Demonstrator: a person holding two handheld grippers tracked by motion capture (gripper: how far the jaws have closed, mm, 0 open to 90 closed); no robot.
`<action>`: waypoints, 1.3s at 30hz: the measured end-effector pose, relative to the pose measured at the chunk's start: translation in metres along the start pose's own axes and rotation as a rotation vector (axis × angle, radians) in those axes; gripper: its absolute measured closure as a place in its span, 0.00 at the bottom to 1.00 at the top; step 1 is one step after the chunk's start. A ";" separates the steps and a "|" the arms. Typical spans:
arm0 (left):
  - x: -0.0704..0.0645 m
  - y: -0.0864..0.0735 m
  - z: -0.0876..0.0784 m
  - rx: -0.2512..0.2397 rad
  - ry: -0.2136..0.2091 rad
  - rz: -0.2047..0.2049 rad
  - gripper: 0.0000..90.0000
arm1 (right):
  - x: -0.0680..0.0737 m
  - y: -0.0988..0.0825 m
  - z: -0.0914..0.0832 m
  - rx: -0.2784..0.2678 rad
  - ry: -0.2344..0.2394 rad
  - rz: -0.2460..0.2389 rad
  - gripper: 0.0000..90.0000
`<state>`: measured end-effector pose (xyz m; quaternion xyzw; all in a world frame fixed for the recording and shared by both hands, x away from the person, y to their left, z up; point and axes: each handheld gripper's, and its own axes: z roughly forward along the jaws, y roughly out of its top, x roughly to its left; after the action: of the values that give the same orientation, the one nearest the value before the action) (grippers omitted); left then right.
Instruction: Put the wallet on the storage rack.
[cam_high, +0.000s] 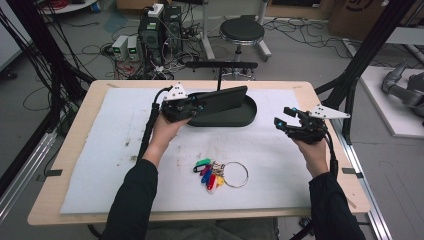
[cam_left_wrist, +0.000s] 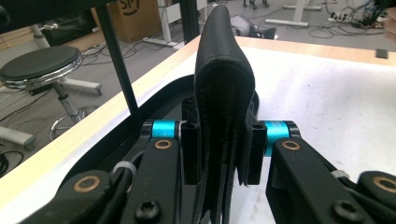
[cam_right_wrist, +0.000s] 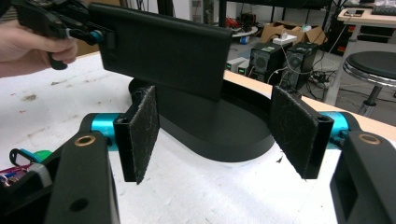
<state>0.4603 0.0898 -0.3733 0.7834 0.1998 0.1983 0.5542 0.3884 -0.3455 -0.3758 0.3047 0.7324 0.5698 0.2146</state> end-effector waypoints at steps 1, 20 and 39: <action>0.001 -0.001 0.003 0.000 0.002 -0.003 0.83 | 0.000 0.000 0.000 0.001 -0.001 0.000 0.39; 0.015 -0.033 0.045 0.038 0.084 -0.087 0.83 | -0.001 -0.002 -0.001 0.006 -0.002 -0.002 0.39; 0.021 -0.041 0.048 0.103 0.105 -0.130 0.81 | -0.001 -0.002 -0.001 0.009 -0.002 -0.001 0.39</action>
<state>0.4992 0.0757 -0.4247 0.7847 0.2887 0.1922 0.5138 0.3878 -0.3473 -0.3776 0.3057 0.7351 0.5660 0.2141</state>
